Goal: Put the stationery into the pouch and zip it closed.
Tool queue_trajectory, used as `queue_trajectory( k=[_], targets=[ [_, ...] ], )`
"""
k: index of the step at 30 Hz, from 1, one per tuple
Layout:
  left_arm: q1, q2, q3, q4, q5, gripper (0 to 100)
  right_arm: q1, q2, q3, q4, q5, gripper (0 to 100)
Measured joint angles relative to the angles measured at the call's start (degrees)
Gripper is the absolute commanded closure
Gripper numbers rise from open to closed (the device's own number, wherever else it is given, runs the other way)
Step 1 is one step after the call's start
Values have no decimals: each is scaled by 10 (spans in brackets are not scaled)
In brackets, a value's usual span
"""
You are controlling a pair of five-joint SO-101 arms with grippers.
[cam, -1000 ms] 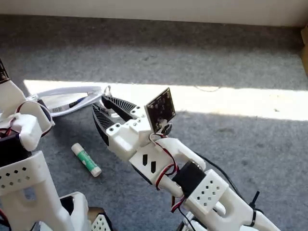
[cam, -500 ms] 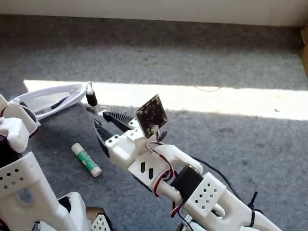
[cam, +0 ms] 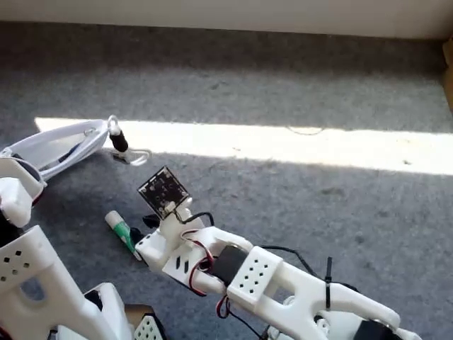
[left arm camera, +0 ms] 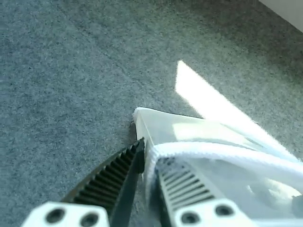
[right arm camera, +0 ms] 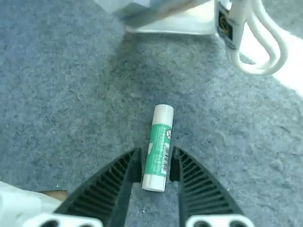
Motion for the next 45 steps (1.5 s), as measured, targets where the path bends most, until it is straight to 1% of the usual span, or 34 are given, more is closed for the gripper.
queue_trajectory(
  k=[11, 16, 24, 29, 32, 36, 38, 43, 45],
  targets=[
    [0, 0, 0, 0, 0, 993, -18, 191, -105, 0, 0, 896],
    [0, 0, 0, 0, 0, 993, -39, 246, -134, 0, 0, 896],
    [0, 0, 0, 0, 0, 993, -39, 315, -172, 2, 0, 895],
    [0, 0, 0, 0, 0, 993, -34, 353, -226, 61, 0, 823],
    [0, 0, 0, 0, 0, 993, -34, 382, -258, 106, -2, 822],
    [0, 0, 0, 0, 0, 993, -33, 408, -280, 121, -2, 823],
    [0, 0, 0, 0, 0, 993, -33, 414, -283, 123, -2, 846],
    [0, 0, 0, 0, 0, 993, -25, 420, -284, 124, -2, 978],
    [0, 0, 0, 0, 0, 993, -14, 420, -284, 124, 3, 995]
  ],
)
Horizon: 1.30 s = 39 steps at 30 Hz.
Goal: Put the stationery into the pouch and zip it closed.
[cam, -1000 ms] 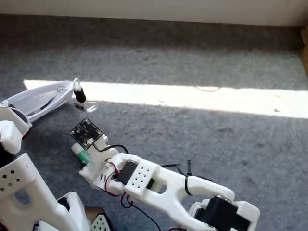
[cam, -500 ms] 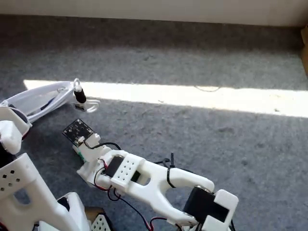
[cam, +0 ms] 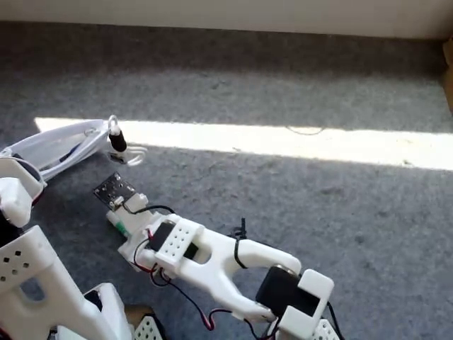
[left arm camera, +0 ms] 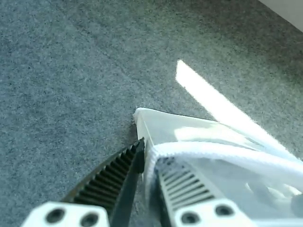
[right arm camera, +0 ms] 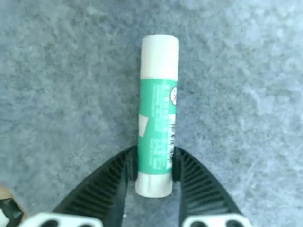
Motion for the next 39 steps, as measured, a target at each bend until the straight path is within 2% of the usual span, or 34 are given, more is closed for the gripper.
queue_trajectory(
  k=[8, 15, 24, 30, 34, 39],
  targets=[
    [6, 0, 0, 0, 0, 993, 19, 0, -2, 24, 65, 994],
    [59, 0, 0, 0, 0, 993, 58, -80, 5, 128, 73, 994],
    [73, 0, 0, 0, 13, 993, 98, -301, 202, 164, 102, 994],
    [126, 0, 0, 0, 15, 993, 152, -467, 328, 200, 105, 994],
    [170, 0, -6, 0, 15, 993, 221, -549, 338, 265, 105, 994],
    [261, 0, -27, 0, 15, 993, 282, -612, 354, 295, 105, 994]
  ],
)
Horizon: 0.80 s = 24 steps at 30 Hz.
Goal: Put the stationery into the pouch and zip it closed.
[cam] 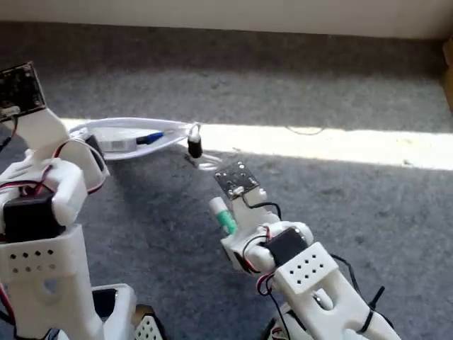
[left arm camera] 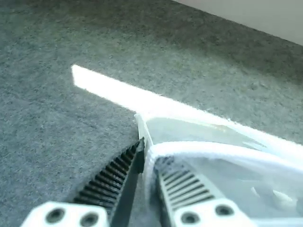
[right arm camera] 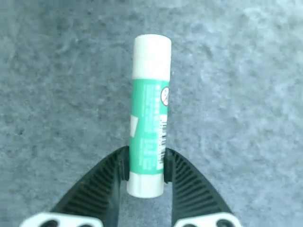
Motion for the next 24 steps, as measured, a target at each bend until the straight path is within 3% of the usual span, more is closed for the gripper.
queue_trajectory(
  k=[4, 10, 14, 20, 24],
  targets=[
    [35, 0, -4, 0, 1, 993, 61, -22, 24, 3, 4, 991],
    [33, 0, -4, 0, 0, 993, 114, -16, 29, 3, 50, 989],
    [34, -1, 17, 0, -10, 993, 118, 19, 29, 3, 55, 987],
    [33, -6, 51, -1, -11, 993, 118, 89, 29, 3, 55, 858],
    [33, -13, 65, -4, -12, 993, 118, 125, 29, 3, 55, 850]
  ],
)
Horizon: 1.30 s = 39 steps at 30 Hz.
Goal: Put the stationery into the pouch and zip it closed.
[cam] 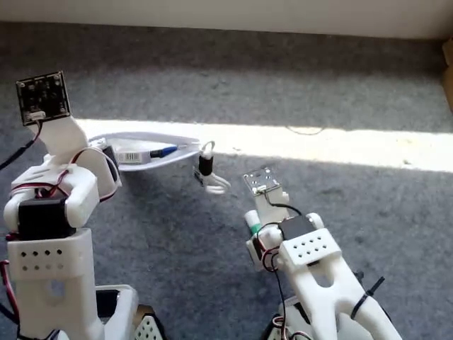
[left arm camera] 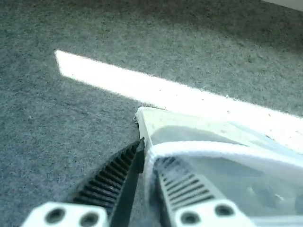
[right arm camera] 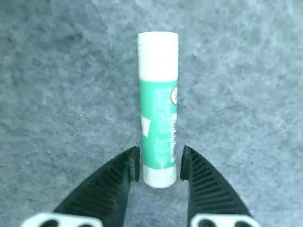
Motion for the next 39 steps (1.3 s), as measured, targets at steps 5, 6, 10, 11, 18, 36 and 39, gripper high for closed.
queue_trajectory(
  k=[5, 6, 10, 11, 18, 36, 39],
  targets=[
    [0, -8, 9, -2, 0, 993, 0, 10, -30, 0, 0, 850],
    [0, -10, 11, -2, 0, 993, 0, 10, -42, 0, 0, 850],
    [-1, -11, 18, -5, 0, 993, 0, 18, -94, 0, 0, 850],
    [-1, -11, 20, -5, 0, 993, 0, 29, -109, 0, 0, 850],
    [-9, -11, 22, -9, 0, 993, 0, 178, -208, 0, 0, 850],
    [-14, -11, 30, -18, 0, 993, -6, 354, -273, -80, 1, 955],
    [-14, -11, 30, -18, 0, 993, -6, 355, -273, -80, 1, 957]
  ],
)
